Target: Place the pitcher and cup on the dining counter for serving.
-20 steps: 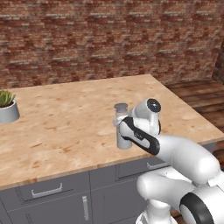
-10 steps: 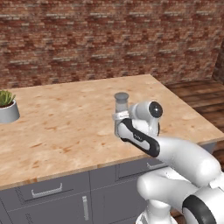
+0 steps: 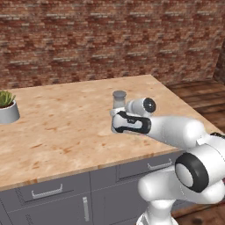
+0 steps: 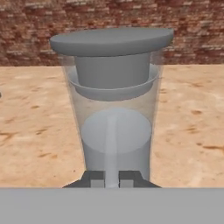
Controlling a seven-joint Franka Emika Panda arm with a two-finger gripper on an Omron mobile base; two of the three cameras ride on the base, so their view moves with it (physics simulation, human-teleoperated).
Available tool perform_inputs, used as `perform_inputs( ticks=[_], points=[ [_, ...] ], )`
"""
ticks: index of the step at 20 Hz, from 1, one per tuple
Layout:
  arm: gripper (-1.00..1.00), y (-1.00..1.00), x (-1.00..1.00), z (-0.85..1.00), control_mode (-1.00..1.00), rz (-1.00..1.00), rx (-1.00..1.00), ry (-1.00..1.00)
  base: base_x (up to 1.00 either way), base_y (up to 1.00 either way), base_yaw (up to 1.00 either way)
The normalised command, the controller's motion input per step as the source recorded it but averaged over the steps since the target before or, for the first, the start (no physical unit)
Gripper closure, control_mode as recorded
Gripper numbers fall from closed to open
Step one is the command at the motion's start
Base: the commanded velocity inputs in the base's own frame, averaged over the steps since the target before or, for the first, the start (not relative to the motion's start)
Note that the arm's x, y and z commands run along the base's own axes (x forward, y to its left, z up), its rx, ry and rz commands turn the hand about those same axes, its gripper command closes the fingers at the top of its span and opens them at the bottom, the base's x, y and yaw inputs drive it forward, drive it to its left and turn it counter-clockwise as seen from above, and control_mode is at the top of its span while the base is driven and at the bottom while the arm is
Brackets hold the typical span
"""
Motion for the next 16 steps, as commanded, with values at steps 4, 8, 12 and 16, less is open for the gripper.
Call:
perform_inputs(
  ticks=[4,8,12,16],
  points=[
    [1.00,0.00,0.36,-0.25,-1.00,0.00,0.00,0.14,0.00,0.00,0.00],
    [1.00,0.00,0.01,-0.64,-1.00,0.00,0.00,0.19,0.00,0.00,0.00],
    [1.00,0.00,0.00,-0.59,-1.00,0.00,0.00,0.14,0.00,0.00,0.00],
    [-1.00,0.00,0.00,-0.40,-1.00,0.00,-0.04,0.14,0.00,0.00,0.00]
  ],
)
